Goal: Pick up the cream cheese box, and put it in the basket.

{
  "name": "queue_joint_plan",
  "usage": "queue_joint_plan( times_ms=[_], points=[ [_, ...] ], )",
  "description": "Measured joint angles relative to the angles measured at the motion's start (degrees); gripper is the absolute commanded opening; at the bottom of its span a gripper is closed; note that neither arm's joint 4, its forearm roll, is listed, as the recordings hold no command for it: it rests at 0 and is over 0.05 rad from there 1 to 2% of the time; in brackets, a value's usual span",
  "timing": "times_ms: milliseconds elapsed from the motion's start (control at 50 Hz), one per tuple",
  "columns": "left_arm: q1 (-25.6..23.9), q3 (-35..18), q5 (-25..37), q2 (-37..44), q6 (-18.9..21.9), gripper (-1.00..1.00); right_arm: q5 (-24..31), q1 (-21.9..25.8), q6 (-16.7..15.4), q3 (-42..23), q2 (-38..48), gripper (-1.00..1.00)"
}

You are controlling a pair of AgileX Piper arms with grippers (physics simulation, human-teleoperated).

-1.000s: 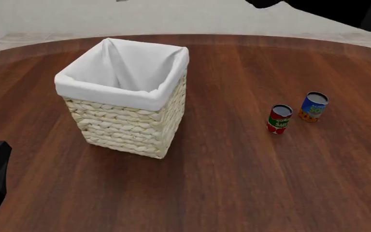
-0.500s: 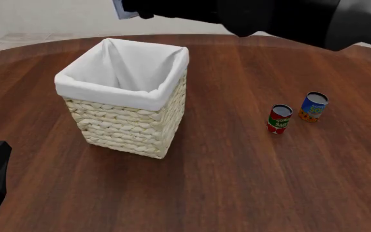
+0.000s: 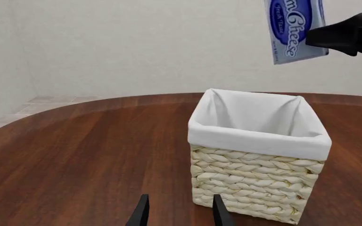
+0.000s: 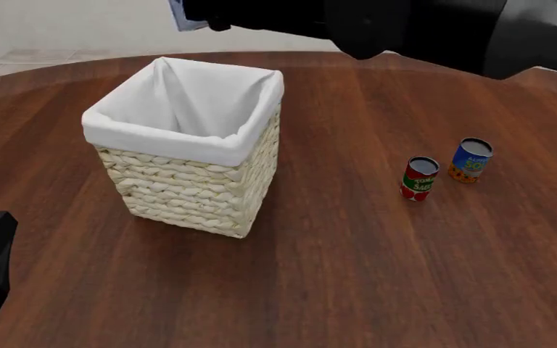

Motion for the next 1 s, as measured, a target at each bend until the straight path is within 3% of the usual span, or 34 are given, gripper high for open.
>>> queue_joint_plan(
  times_ms=[80,200,300,560,1000],
  points=[
    [0.0,0.0,0.0,0.0,0.0,1.00,0.0,0.0,0.0,0.0,0.0,-1.00],
    [0.0,0.0,0.0,0.0,0.0,1.00,-6.8,1.1,-0.4,6.9,-1.7,-1.00],
    [0.0,0.0,0.0,0.0,0.0,1.00,-8.9,1.4,-1.1,9.8,-2.4,-1.00],
    [0.0,0.0,0.0,0.0,0.0,1.00,-8.5,2.4,-2.6,12.4,-4.5,-1.00],
    [0.0,0.0,0.0,0.0,0.0,1.00,-6.5,3.5,-2.1,9.5,-0.2,-1.00]
  ],
)
